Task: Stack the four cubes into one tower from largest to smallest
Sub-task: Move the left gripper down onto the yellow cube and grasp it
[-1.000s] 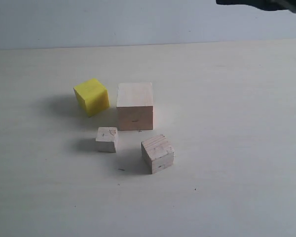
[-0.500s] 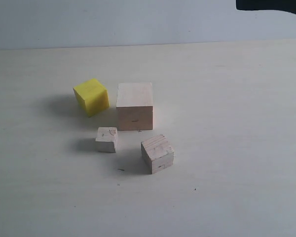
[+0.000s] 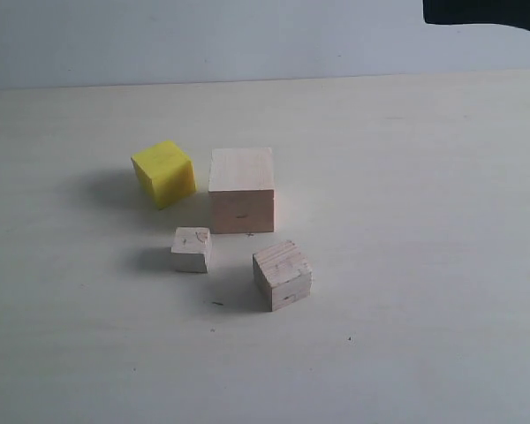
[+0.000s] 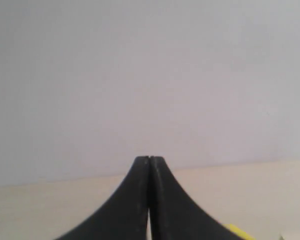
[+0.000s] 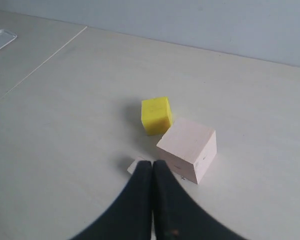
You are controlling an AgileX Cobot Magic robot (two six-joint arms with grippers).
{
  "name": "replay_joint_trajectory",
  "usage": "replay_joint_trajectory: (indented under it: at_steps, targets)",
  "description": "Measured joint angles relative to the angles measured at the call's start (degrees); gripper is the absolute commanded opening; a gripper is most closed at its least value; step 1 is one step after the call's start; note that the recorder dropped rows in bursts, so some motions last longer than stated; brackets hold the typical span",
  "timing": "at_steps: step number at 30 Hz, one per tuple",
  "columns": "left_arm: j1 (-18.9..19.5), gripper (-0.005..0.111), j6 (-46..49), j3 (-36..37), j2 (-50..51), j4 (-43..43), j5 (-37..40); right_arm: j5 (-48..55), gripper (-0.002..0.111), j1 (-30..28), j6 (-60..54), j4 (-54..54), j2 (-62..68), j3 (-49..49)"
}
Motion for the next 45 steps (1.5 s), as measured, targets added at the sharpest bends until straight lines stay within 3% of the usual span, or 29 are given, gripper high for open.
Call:
replay_joint_trajectory:
  at_steps: [7,12,25,32,34,37,40,45]
  targets:
    - [-12.6,0.0,12.4,-16.9,23.1,0.1,18.6,2.2,0.0,0.0,-1.8,-0.1,0.0,0.0]
    - [-17.7,0.0,16.0,-23.5,36.1,0.1,27.7,4.9,0.0,0.0,-2.1,-0.9,0.0,0.0]
    - [-18.7,0.0,16.6,-24.5,49.8,-9.4,28.5,7.5,0.0,0.0,-2.4,-0.9,0.0,0.0]
    - [-18.7,0.001,16.6,-24.5,54.4,-8.5,27.7,7.6,0.0,0.0,-2.4,-0.9,0.0,0.0]
    - [-18.7,0.015,16.7,-24.5,55.6,-6.0,26.1,7.7,0.0,0.0,-2.4,-0.9,0.0,0.0]
    - [-18.7,0.056,16.9,-24.5,57.2,-4.9,23.7,8.8,0.0,0.0,-2.4,-0.9,0.0,0.0]
    - [-18.7,0.083,17.1,-24.5,58.0,-4.1,21.3,9.8,0.0,0.0,-2.4,-0.9,0.0,0.0]
    - [-18.7,0.087,17.1,-24.5,58.7,-0.5,12.7,11.8,0.0,0.0,-2.4,-1.0,0.0,0.0]
